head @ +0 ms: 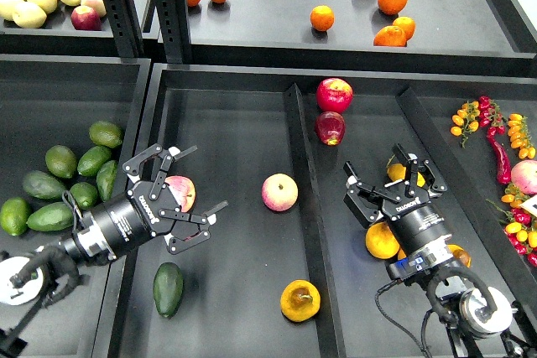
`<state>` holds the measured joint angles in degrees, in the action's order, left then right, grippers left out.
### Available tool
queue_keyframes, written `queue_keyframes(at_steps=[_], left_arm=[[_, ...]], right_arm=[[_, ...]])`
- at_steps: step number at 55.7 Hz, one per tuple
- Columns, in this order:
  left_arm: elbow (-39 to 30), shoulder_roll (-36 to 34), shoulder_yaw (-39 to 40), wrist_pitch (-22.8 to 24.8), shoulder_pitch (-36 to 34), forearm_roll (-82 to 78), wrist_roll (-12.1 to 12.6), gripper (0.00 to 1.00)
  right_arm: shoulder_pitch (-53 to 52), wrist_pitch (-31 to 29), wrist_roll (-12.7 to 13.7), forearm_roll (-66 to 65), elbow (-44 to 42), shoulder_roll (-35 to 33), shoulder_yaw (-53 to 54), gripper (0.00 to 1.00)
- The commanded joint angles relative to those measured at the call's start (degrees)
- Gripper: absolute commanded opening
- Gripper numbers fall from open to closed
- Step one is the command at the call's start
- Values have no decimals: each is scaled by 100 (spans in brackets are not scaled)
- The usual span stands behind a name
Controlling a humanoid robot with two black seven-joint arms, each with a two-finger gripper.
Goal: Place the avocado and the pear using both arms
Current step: 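Swing the left gripper toward the dark green avocado near the robot, then lower the open left gripper over the avocado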
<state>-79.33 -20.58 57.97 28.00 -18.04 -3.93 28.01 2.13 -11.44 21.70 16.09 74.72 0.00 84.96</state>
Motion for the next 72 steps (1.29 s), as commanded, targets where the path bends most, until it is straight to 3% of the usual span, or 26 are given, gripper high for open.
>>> queue_keyframes(at_steps=[1,13,30,46,59,72], left_arm=[[-4,-578,-866,0,-806,-160,-1,99],[-4,-1115,-2526,0,-2246,-503,-1,99],[5,-1194,-4522,0,-4031,-512,-1,99],[5,-1019,-7096,0,-5982,-512,-1,99],[58,-280,-8345,0,-6203,-538,-1,99],[594,388,-8557,0,-6150,-538,-1,99]], right_arm=[[-2,125,-8,-18,-2,0,47,100],[-64,406,-8,-35,-10,0,65,100],[-476,512,-8,-44,-397,0,91,100],[-1259,512,1,-53,-1012,0,39,100],[-1320,503,9,-53,-1100,0,-14,100],[-1303,494,9,-44,-1092,0,-5,100]])
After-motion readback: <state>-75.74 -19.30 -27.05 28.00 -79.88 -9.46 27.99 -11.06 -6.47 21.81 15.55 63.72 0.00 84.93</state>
